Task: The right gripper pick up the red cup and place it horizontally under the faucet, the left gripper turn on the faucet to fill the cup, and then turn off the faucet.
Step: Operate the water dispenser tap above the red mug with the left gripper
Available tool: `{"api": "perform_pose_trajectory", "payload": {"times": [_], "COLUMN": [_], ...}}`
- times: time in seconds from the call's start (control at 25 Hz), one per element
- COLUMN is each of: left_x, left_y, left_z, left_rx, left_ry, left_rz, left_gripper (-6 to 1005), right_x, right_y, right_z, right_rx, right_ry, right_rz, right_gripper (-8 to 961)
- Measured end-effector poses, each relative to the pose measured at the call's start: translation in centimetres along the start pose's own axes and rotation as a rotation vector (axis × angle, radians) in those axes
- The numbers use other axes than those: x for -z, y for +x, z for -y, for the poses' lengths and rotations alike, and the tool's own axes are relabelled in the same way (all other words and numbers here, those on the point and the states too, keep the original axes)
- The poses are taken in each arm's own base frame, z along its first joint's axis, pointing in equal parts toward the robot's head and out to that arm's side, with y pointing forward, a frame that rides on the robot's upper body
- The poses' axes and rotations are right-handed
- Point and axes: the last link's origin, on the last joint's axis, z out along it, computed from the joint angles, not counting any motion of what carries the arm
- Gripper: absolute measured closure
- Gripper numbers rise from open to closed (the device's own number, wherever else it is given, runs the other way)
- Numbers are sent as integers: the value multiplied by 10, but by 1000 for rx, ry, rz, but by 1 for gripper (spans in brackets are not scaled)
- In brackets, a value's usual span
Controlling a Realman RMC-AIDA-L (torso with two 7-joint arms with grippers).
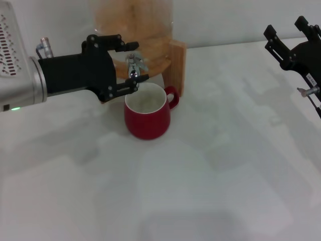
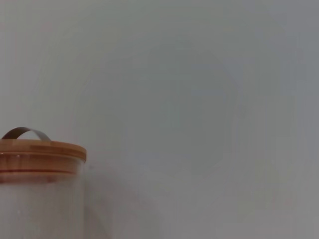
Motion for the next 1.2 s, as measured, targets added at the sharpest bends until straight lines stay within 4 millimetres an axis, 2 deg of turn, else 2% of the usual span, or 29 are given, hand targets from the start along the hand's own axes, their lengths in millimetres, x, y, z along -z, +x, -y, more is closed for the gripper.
{"api": "perform_pose_trajectory", "payload": {"times": [0.24,0.52,0.8,1.0,1.2], "left_x": [-5,-11,-15,-28,-34], "left_y": [-2,-9,-17,-25,-23], "left_z": [-11,-32,-41,-42,-45], "left_rx": [43,104,159,191,187], "left_ry": [26,99,138,130,99], "left_rz": [-26,-34,-43,-57,-73], "left_gripper": [400,400,400,400,400], "right_x": [0,1,0,0,0], "right_y": [1,2,2,3,3], "right_z": [0,1,0,-2,-3], "right_rx": [-11,-36,-36,-44,-48], "right_ry": [1,4,-1,-11,-14], "right_rz": [-5,-16,-16,-20,-21], "right_gripper": [139,139,139,139,139]}}
